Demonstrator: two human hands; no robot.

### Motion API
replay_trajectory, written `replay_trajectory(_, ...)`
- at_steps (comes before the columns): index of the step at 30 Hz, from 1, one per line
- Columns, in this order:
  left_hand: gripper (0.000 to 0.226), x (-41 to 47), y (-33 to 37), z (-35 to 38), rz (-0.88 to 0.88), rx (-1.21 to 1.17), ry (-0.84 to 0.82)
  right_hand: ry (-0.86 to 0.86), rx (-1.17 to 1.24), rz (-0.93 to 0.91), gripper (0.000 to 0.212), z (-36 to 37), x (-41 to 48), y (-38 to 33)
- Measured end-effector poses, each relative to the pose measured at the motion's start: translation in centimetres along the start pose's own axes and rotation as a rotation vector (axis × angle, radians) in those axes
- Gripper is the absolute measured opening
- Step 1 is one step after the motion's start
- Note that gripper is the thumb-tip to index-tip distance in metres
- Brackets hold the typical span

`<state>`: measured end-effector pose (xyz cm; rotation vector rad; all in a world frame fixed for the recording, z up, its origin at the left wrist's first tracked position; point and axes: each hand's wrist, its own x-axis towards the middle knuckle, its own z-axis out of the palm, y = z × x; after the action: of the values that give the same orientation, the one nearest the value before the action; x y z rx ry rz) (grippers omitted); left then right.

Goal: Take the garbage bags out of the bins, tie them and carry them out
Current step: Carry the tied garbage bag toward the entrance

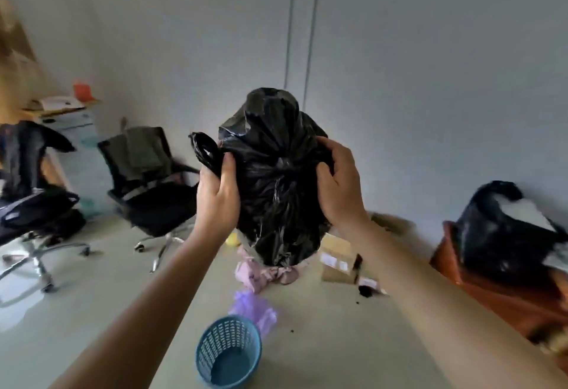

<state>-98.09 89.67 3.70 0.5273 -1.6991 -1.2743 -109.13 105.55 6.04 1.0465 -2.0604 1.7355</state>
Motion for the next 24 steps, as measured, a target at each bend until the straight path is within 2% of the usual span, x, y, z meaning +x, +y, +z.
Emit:
replay_trajectory(4, 0.05, -5.7, 6.0, 13.8, 0.104, -0.164, -0.35, 0.232, -0.188, 0.048, 0.039, -16.3, -2.5, 1.5)
replay_trajectory(8, 0.05, -14.6, 12.3, 26.3, 0.155, -0.291, -0.61, 0.464, -0.322, 0.092, 0.04, -32.3, -8.0, 2.0)
replay_trajectory(14, 0.05, -33.6, 20.2, 43.0, 0.194, -0.386, -0.946, 0.744, -0.483, 0.195, 0.042, -54.7, -20.9, 2.3)
replay_trajectory(16, 0.054, -40.3, 22.8, 47.7, 0.141, -0.421, -1.08, 0.799, -0.558, 0.247, 0.044, -61.8, -25.1, 2.2)
replay_trajectory(17, 0.049, -43.4, 24.1, 49.6, 0.119, -0.454, -1.143, 0.828, -0.579, 0.278, 0.044, -65.1, -27.0, 2.0)
replay_trajectory(20, 0.021, -51.5, 28.3, 54.8, 0.096, -0.511, -1.257, 0.93, -0.635, 0.343, 0.047, -73.2, -31.6, 1.3)
replay_trajectory(24, 0.022, -58.7, 31.7, 61.7, 0.15, -0.562, -1.354, 1.024, -0.66, 0.39, 0.045, -81.9, -35.1, 1.4)
